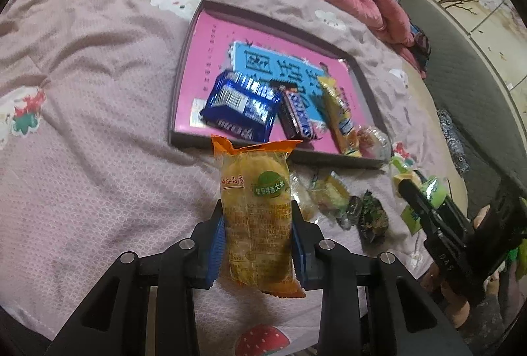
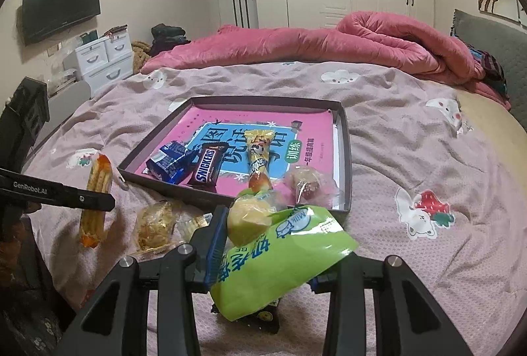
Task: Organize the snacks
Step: 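Lift the cake packet with the left tool while the right tool lifts the green bag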
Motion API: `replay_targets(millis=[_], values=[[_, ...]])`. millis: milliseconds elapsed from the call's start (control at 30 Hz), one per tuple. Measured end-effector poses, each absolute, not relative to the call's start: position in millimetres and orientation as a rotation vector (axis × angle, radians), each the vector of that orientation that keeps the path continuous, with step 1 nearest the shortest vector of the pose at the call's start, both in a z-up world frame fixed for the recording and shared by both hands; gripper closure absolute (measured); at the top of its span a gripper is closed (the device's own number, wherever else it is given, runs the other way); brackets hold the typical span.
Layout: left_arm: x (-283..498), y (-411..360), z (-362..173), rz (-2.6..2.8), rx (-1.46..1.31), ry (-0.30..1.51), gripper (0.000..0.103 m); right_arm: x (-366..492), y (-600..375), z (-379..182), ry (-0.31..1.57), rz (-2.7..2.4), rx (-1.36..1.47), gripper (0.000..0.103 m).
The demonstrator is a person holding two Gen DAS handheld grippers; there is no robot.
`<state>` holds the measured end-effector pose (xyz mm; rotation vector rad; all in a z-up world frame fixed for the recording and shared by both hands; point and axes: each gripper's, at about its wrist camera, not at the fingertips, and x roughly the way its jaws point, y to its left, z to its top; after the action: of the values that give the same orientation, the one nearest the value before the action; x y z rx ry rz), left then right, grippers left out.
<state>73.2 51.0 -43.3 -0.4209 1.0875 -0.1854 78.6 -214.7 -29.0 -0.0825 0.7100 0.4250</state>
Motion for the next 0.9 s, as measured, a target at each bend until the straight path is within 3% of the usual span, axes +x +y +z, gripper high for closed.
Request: replay_targets(millis=[900], values=[[92.7,24.9,-2.4,-0.202,-0.348,0.999,0.067,82.7,-201.3,-19.0,0.653,0.451,-0.078,0.063]])
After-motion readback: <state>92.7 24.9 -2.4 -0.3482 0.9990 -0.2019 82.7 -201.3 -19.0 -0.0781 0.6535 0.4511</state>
